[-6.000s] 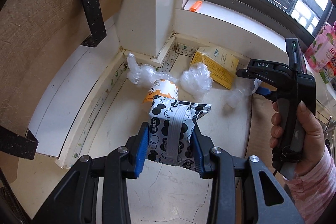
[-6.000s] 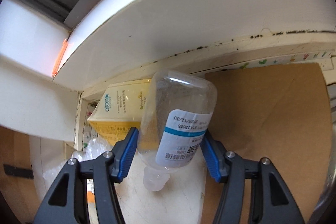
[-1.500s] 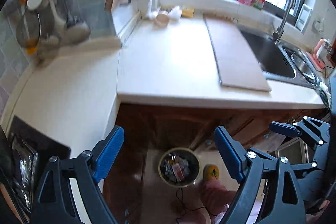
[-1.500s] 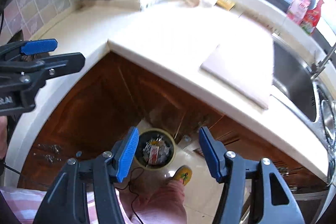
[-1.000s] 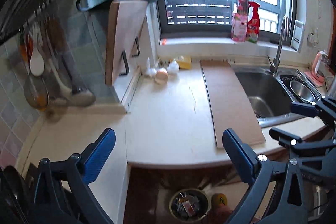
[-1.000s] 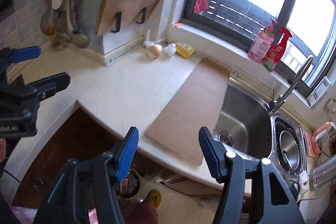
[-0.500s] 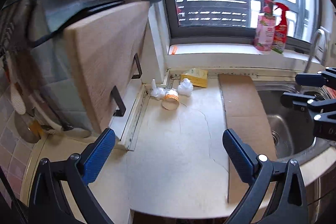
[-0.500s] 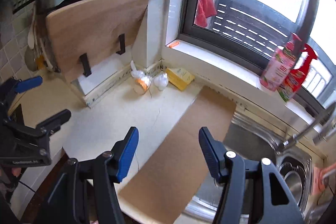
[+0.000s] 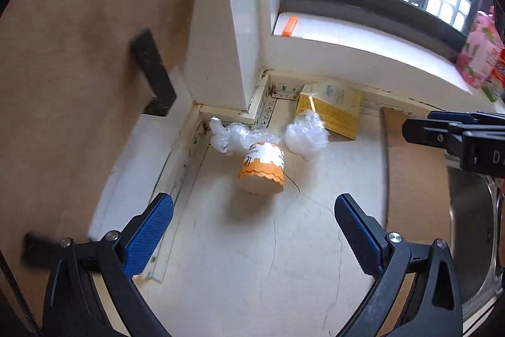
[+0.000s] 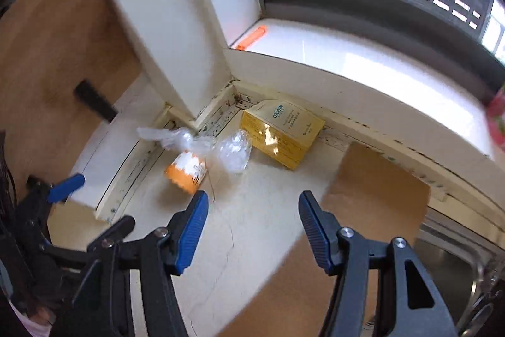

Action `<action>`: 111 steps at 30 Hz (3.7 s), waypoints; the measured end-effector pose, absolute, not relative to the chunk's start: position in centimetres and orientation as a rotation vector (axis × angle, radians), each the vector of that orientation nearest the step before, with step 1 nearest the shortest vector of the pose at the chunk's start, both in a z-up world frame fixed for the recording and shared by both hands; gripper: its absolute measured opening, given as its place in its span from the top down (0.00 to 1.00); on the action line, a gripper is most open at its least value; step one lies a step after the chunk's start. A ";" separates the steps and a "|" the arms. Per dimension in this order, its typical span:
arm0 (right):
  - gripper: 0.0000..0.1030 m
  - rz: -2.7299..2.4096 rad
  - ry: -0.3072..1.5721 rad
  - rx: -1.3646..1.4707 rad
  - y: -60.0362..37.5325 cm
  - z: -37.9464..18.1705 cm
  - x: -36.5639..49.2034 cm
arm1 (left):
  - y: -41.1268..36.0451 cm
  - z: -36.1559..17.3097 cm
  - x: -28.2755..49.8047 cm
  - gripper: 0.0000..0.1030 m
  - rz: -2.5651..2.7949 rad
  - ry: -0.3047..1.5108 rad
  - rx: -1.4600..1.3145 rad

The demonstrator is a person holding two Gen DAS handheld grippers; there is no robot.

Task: Collect trash
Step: 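Grasp the orange-and-white cake cup with the left tool while the right tool grasps a plastic bag, then carry the cake cup and plastic bag down toward the bin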

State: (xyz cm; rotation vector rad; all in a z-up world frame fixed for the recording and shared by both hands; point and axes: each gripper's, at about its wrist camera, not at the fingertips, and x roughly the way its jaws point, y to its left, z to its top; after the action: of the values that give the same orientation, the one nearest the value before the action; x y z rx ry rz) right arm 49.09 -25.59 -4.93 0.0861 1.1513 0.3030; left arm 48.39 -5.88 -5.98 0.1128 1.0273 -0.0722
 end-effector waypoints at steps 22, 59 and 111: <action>0.67 0.400 1.352 0.370 -21.8 -18.1 58.5 | -5.9 -14.8 56.4 0.23 -0.073 1.172 -0.003; 0.71 0.343 1.243 0.294 -26.0 -3.4 31.4 | -8.0 0.3 31.1 0.53 -0.431 1.064 -0.013; 0.68 0.280 1.553 0.224 -12.2 -40.6 2.3 | 6.9 -39.1 4.6 0.51 -0.305 1.449 -0.051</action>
State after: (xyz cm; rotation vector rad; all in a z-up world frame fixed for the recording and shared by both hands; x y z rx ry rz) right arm 2.31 -12.17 -40.55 0.2243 1.5533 0.2796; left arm 4.64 6.90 -39.11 -0.0513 1.4490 -0.3049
